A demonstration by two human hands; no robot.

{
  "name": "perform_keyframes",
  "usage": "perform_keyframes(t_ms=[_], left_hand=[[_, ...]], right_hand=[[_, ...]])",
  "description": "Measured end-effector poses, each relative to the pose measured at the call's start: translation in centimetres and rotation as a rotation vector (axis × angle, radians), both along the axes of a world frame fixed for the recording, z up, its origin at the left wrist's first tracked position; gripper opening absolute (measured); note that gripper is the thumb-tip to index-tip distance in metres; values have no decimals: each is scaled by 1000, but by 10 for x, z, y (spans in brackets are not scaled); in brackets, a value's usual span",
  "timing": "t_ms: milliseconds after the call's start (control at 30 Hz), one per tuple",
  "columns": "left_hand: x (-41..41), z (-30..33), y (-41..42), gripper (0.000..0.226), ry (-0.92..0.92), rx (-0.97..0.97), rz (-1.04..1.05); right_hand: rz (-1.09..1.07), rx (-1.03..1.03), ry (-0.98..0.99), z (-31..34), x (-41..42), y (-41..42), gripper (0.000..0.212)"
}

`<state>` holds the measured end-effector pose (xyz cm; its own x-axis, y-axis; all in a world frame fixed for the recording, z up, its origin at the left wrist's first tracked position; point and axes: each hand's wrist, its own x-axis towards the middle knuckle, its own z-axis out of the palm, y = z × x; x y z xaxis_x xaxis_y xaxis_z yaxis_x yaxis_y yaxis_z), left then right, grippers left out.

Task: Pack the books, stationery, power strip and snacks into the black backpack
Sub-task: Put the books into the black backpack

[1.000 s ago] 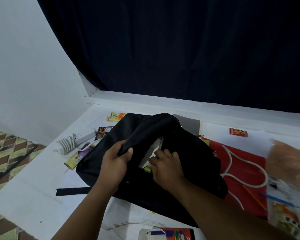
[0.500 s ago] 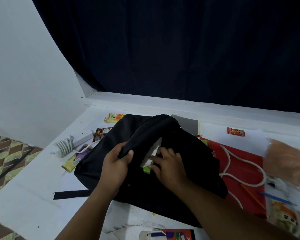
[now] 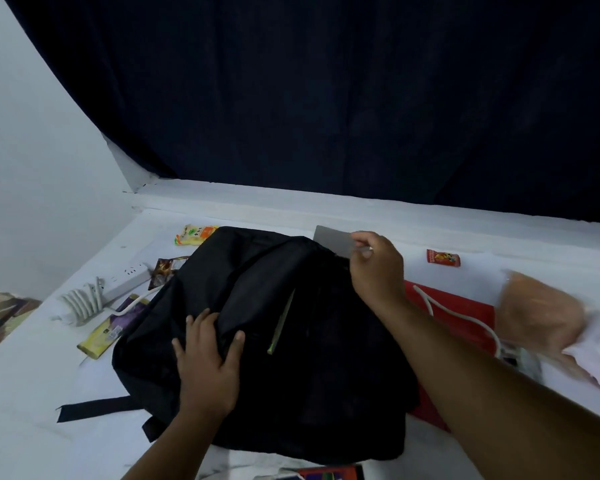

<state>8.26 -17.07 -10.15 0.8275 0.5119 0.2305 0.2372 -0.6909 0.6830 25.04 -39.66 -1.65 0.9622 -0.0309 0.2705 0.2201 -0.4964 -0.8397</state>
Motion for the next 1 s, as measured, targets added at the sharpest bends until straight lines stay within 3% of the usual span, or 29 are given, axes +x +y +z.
perform_keyframes(t_ms=[133,300,467,667,800,933,1000], left_hand=[[0,-5,-2,70,3,73,21],[1,-7,-3,70,3,122,33],[3,-11,-3,68,8,148,51],[5,-13,-4,68,1,153,66],[4,-13,-3,67,-2,151,69],[5,-14,-3,67,0,147,66],[6,-13,-2,67,-1,144,63]], right_hand=[[-190,191,291,-10,33,-9,30],[-252,79,420,-28,65,-10,41],[-210,-247,667,-41,82,-3,71],[-187,-169,570,-53,81,1,67],[-225,114,506,-51,81,1,80],[-34,242,420,-32,77,-6,33],[51,212,347,-22,73,-8,25]])
